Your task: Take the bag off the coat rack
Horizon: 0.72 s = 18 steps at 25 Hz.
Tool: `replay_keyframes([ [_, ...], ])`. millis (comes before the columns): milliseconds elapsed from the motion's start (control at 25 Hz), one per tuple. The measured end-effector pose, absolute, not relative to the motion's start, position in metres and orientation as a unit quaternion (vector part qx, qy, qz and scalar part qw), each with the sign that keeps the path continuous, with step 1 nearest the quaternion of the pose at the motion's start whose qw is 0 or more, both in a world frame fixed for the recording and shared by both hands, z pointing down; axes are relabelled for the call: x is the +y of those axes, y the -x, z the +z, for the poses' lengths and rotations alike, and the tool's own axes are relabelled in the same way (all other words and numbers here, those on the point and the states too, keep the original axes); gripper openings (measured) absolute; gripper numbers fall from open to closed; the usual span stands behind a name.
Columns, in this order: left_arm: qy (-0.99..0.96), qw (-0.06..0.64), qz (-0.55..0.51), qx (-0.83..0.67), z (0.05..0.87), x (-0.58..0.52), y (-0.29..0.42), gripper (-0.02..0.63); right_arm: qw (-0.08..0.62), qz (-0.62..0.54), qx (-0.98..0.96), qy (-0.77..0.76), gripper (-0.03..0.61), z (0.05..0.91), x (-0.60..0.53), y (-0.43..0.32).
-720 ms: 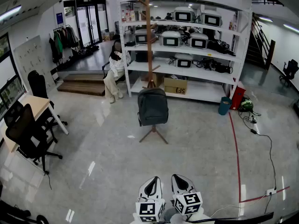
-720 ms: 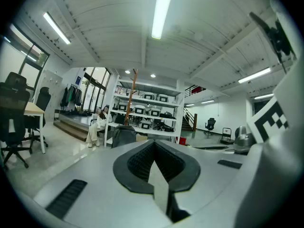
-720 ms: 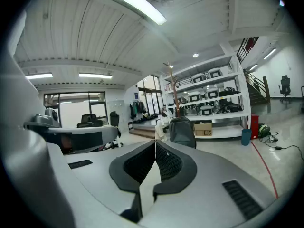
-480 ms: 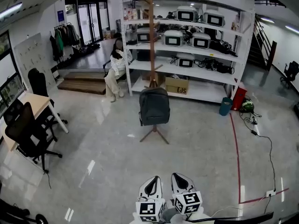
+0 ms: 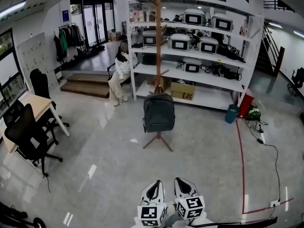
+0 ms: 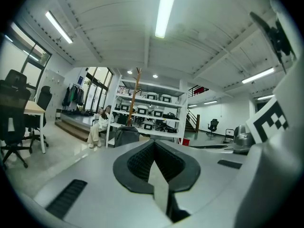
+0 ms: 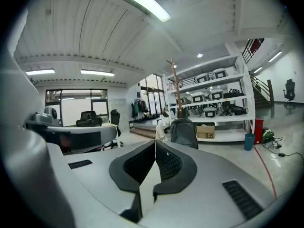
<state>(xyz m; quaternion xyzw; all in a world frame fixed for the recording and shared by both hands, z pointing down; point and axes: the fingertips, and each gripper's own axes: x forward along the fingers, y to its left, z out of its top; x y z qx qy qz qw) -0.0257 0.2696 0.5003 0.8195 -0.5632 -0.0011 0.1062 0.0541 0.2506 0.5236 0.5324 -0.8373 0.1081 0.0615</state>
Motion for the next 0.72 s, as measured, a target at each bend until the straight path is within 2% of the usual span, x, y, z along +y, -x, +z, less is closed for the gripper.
replay_keyframes([
  [720, -0.81, 0.104, 0.002, -0.578, 0.502, 0.164, 0.005, -0.015, 0.061, 0.104, -0.846, -0.519, 0.012, 0.522, 0.142, -0.074],
])
